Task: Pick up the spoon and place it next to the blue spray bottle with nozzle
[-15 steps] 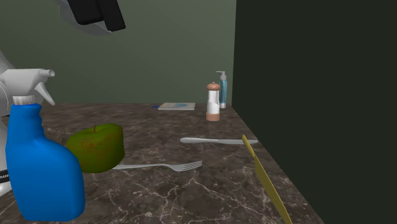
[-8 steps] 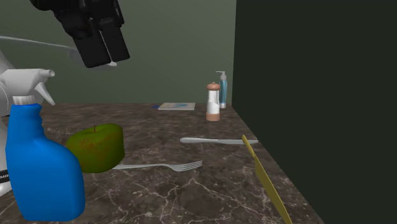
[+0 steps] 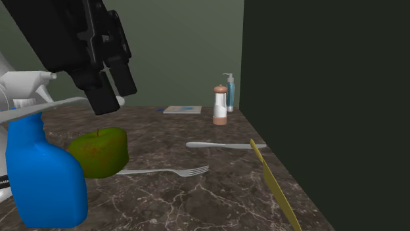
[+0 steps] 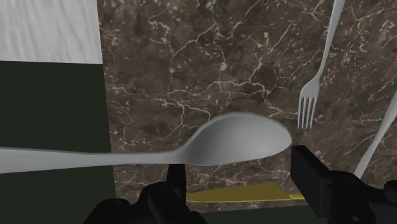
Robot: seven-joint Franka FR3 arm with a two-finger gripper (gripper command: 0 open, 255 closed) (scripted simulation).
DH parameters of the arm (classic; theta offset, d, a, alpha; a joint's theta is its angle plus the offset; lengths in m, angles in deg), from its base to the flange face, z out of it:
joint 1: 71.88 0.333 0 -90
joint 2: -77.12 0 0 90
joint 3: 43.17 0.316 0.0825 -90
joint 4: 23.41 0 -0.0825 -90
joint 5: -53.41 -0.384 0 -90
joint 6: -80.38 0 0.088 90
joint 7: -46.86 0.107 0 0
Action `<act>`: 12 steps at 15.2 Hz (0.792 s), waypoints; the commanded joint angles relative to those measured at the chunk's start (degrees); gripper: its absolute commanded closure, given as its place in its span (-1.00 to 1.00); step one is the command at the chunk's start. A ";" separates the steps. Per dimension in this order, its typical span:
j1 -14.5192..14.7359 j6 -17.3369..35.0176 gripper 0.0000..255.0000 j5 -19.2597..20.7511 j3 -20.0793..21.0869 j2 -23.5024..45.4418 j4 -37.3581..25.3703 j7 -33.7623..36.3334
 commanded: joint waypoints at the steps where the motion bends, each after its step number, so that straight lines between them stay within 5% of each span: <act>1: -0.02 1.64 1.00 -0.12 -0.04 0.00 1.65 -0.39; 12: 0.13 9.64 1.00 -1.94 -0.61 2.01 8.17 -3.12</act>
